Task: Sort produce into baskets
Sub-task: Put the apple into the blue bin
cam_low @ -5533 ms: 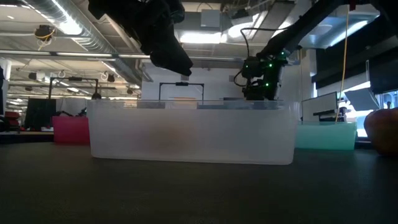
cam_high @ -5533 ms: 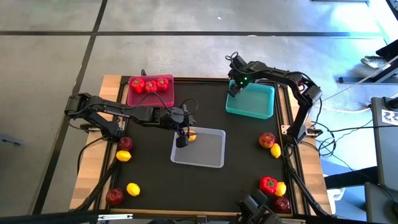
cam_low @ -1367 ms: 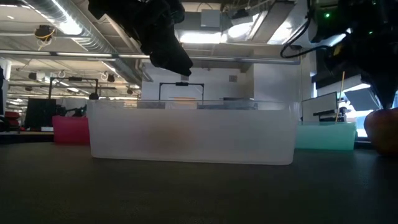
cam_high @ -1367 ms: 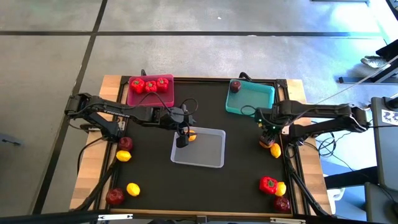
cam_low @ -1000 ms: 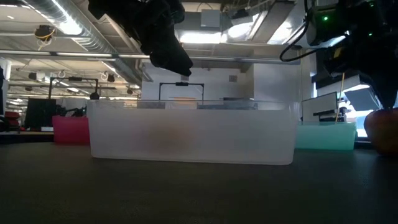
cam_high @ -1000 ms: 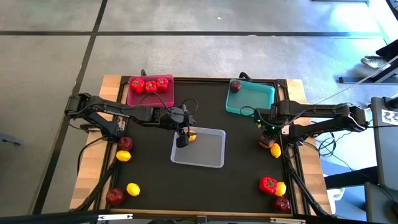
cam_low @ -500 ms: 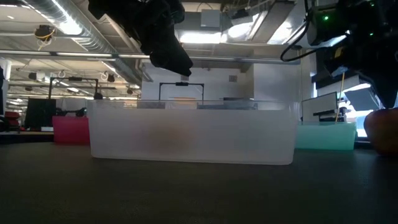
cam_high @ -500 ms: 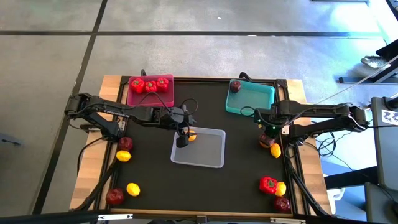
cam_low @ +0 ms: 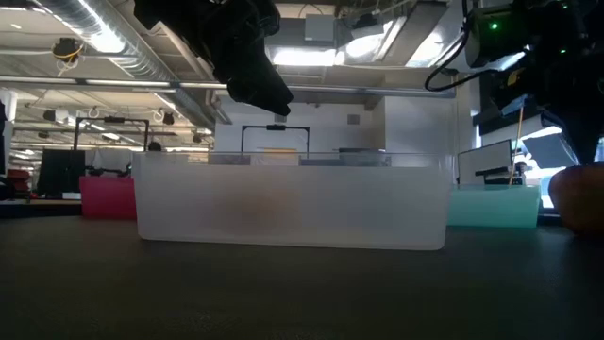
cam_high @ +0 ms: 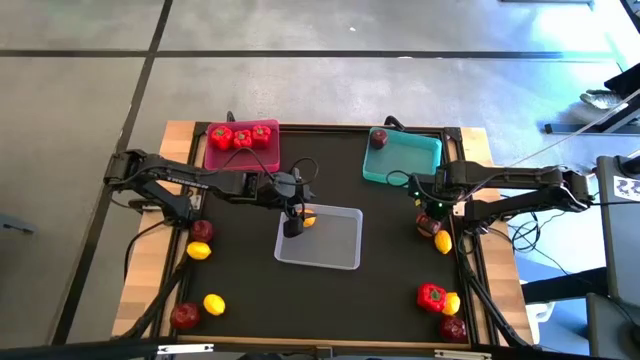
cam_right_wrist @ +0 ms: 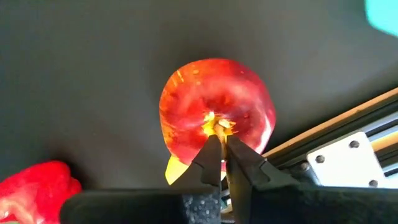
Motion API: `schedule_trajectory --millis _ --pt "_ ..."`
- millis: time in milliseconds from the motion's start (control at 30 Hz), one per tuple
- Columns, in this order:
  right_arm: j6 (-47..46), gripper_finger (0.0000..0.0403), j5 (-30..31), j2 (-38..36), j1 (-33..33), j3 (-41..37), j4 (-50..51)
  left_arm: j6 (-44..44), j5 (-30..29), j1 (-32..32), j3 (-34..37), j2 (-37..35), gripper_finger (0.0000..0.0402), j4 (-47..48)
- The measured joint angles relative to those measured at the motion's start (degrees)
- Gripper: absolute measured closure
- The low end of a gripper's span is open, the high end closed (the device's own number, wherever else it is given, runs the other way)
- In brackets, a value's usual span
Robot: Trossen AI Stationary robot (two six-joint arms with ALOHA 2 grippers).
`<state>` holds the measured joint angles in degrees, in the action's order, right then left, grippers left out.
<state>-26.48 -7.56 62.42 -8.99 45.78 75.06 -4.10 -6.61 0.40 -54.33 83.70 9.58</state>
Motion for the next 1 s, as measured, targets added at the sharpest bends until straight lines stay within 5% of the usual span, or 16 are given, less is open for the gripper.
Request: schedule_trajectory --millis 633,1000 --pt "4.09 0.0389 8.59 0.03 -0.02 14.23 -1.07 0.0 0.0 0.0 0.0 0.0 0.0139 0.0" --pt "11.98 0.0388 14.65 0.19 -1.85 15.47 -12.24 0.0 0.0 -0.01 0.0 0.0 0.0139 0.0"
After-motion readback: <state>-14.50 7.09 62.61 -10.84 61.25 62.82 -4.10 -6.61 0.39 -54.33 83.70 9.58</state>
